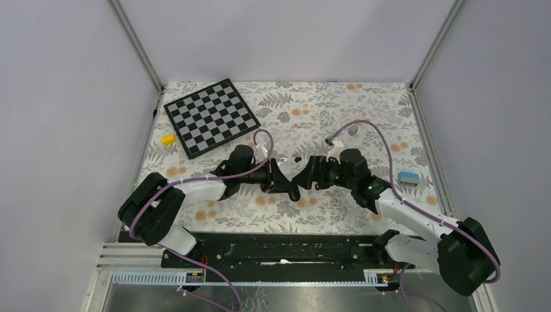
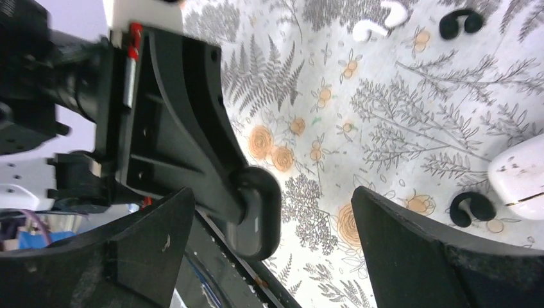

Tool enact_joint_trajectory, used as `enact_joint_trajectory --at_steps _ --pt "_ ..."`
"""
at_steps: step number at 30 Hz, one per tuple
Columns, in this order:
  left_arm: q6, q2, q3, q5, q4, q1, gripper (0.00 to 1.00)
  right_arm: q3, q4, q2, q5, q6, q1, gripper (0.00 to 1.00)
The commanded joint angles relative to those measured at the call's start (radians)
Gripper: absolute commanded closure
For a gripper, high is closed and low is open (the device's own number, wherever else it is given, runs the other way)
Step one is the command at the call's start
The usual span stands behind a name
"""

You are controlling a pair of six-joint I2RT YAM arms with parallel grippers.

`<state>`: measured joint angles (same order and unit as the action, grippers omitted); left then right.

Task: Insert the wireless bluetooth earbuds into the charging case
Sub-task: Pick up the charging case at the center of the board.

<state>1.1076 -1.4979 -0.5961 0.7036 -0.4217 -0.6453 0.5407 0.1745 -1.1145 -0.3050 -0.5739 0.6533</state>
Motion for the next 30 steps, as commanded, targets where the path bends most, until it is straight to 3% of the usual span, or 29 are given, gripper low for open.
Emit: enact_joint_trajectory --at_steps 1,7,13,19,30 --pt "-0.062 0.020 -0.056 0.160 -0.071 0.002 0.99 -0.075 0.179 0.070 -0.245 -0.094 -0.101 0.01" --pt "-0.066 0.058 -0.083 0.193 -0.072 0.027 0.99 -0.184 0.424 0.124 -0.380 -0.314 -0.159 0.04" --pt "0.113 0.039 -0.051 0.263 -0.322 0.061 1.00 -0.211 0.559 0.122 -0.442 -0.416 -0.184 0.14" --pt "0.112 0.051 -0.064 0.245 -0.317 0.062 1.00 -0.244 0.688 0.097 -0.463 -0.496 -0.184 0.28" --pt "0.120 0.083 -0.052 0.242 -0.320 0.062 1.00 -0.253 0.770 0.033 -0.453 -0.531 -0.184 0.36"
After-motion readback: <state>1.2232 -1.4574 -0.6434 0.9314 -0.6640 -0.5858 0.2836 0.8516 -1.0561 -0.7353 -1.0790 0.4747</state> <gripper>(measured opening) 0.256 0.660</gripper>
